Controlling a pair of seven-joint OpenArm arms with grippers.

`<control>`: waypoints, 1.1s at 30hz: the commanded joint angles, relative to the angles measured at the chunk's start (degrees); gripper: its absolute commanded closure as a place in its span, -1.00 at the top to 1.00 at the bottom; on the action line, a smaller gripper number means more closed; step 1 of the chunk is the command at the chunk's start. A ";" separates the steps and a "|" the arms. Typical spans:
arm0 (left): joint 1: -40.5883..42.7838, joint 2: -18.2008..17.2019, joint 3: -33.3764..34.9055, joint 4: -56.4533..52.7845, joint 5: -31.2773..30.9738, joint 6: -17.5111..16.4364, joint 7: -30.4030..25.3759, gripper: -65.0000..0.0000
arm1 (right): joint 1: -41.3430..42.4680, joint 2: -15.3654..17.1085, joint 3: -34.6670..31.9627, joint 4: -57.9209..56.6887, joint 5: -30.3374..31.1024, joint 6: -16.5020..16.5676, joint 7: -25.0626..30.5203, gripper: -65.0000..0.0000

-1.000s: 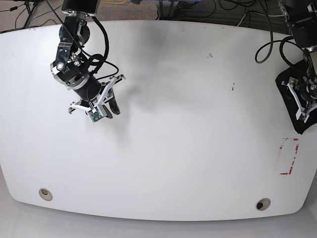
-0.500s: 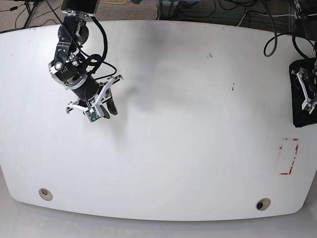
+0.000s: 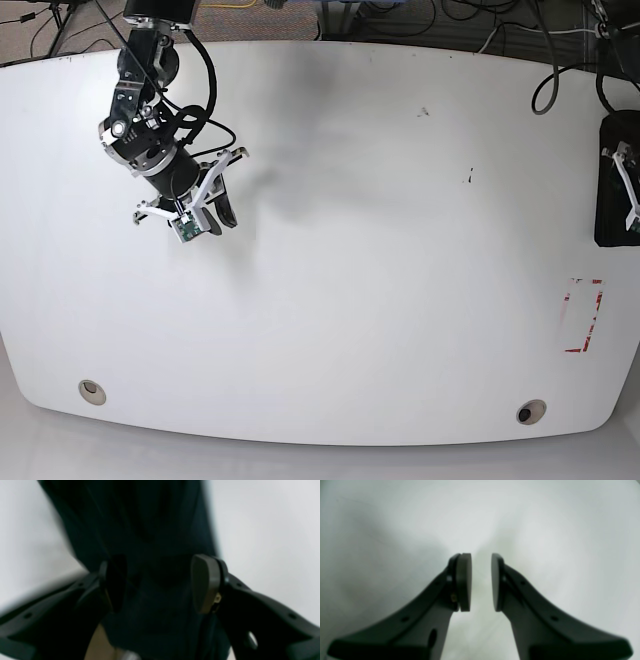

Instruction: Layout the t-shirt on the table in an organized manner, then fold the t-shirt properly

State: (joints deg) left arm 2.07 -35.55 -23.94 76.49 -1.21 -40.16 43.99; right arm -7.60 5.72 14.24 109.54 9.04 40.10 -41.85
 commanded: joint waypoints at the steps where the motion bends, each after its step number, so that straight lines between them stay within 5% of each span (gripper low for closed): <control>1: -0.53 -0.36 -0.54 4.00 0.20 0.16 0.63 0.18 | 0.78 0.39 -0.13 1.98 0.76 -0.10 1.63 -0.60; 10: -0.53 6.23 -0.98 17.62 0.29 0.16 2.65 0.18 | 2.36 0.83 -0.22 1.28 0.15 -0.10 3.12 -0.59; 21: 1.14 23.29 4.30 24.65 9.78 0.47 -15.81 0.18 | 3.68 0.83 0.22 -8.92 -12.77 -0.10 19.21 -0.60; 27: 5.10 30.67 8.16 24.48 16.29 12.69 -29.88 0.18 | 3.07 0.57 4.79 -15.07 -15.68 -0.10 28.53 -0.60; 33: 10.99 37.44 8.34 25.45 17.08 17.61 -40.43 0.18 | -1.24 0.48 8.66 -15.16 -15.50 -0.10 30.64 -0.60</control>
State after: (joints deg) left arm 11.73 0.19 -15.73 100.09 16.43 -22.72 7.11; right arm -7.84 5.91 22.26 92.40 -7.35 39.44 -13.06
